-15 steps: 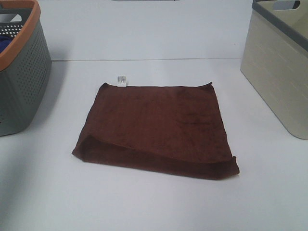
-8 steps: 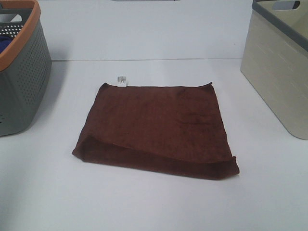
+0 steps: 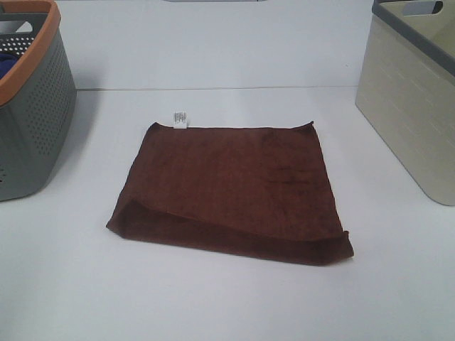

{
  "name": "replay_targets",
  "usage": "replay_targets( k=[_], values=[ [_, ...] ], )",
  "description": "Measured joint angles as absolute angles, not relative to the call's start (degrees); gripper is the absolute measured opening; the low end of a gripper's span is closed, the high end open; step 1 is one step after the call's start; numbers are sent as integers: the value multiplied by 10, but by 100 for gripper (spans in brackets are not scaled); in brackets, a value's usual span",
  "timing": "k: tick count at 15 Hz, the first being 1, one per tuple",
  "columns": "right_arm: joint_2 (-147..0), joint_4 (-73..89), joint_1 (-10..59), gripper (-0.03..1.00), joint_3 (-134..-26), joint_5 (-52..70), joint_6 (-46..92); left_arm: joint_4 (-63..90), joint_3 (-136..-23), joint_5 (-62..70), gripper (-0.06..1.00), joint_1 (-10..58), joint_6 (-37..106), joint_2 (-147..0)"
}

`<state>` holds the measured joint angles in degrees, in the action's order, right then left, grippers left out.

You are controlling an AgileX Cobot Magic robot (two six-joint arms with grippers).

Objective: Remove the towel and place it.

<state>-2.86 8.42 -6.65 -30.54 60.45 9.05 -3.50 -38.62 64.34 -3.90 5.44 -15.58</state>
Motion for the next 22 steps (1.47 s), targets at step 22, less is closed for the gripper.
replay_targets(
  k=[22],
  values=[
    [3, 44, -66, 68, -289, 610, 61, 51, -291, 603, 81, -5, 101, 2]
  ],
)
